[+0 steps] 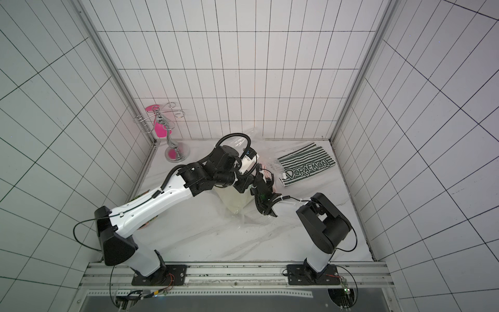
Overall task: Place the folded towel into the vacuum bag
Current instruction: Place the towel in the vacuum bag.
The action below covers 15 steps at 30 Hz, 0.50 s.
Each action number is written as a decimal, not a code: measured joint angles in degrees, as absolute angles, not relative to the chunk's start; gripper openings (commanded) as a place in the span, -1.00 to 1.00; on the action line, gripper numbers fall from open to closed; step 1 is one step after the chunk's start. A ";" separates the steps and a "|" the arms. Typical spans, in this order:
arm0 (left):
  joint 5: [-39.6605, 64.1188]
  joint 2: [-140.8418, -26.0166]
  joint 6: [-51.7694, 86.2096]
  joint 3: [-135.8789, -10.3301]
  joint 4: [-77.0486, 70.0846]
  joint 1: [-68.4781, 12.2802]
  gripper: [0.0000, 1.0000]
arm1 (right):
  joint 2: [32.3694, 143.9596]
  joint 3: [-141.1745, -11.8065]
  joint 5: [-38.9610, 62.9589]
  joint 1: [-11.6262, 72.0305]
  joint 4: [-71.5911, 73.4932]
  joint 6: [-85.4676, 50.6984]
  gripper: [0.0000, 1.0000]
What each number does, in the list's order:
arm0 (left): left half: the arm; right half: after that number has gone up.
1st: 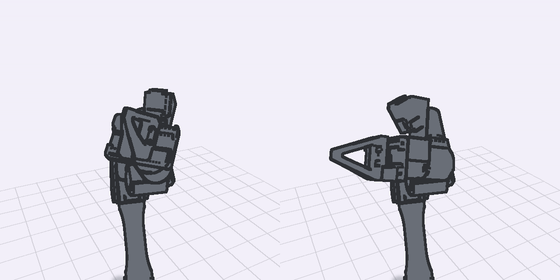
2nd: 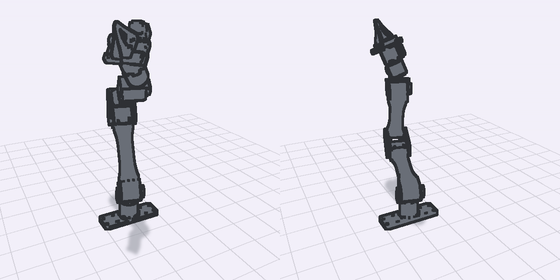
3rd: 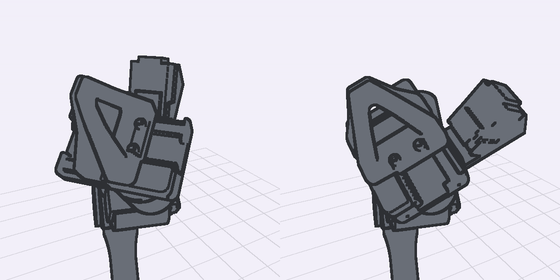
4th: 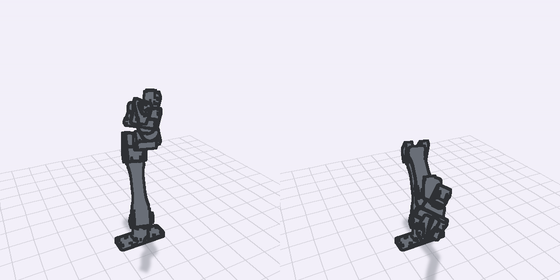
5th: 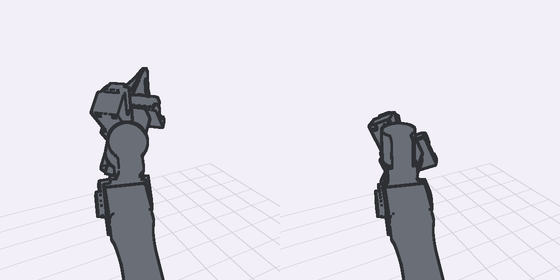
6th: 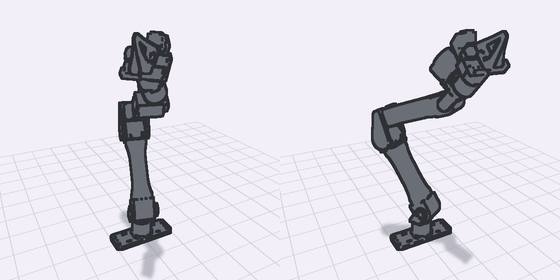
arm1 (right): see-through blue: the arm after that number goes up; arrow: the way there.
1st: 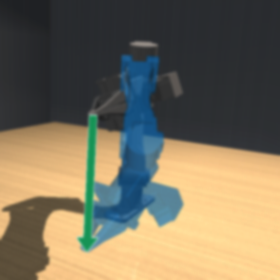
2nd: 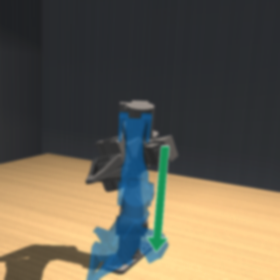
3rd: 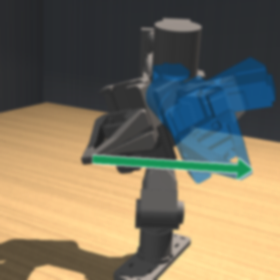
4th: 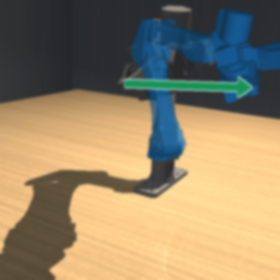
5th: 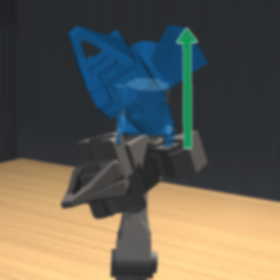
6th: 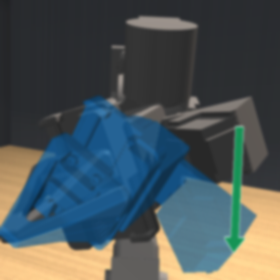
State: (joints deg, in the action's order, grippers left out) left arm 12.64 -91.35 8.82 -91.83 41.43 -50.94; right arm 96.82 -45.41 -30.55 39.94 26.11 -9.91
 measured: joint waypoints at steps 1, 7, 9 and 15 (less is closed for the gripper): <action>12.78 -91.26 8.84 -91.90 41.32 -50.98 -1.00 | 96.84 -45.45 -30.59 39.88 26.96 -8.47 -1.00; 9.78 -91.29 8.91 -92.25 40.97 -50.41 -1.00 | 101.36 -49.84 -26.92 38.61 28.99 -5.78 -0.86; 8.69 -91.44 8.78 -92.25 41.43 -50.33 -1.00 | 102.39 -50.35 -24.91 38.59 28.77 -7.44 -0.67; 7.35 -92.29 8.58 -92.25 42.30 -50.09 -1.00 | 102.52 -50.30 -21.98 38.28 22.90 -13.65 -0.18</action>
State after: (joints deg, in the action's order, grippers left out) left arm 7.35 -92.29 8.58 -92.25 42.30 -50.09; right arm 102.52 -50.30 -21.98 38.28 22.90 -13.65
